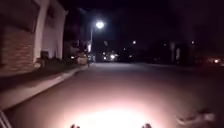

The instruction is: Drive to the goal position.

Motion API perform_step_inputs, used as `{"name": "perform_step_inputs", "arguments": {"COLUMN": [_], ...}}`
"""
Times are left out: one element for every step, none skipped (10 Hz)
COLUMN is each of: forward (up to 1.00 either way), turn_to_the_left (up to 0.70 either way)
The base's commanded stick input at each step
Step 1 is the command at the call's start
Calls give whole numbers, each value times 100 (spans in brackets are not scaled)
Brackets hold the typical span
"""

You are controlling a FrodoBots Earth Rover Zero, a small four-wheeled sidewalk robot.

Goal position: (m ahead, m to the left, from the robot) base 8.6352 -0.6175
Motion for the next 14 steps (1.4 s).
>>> {"name": "perform_step_inputs", "arguments": {"forward": [50, 50, 50, 50, 50, 50, 50, 50, 50, 50, 50, 50, 50, 50], "turn_to_the_left": [0, 0, 0, 0, 0, 0, 0, 0, 0, 0, 0, 0, 0, 0]}}
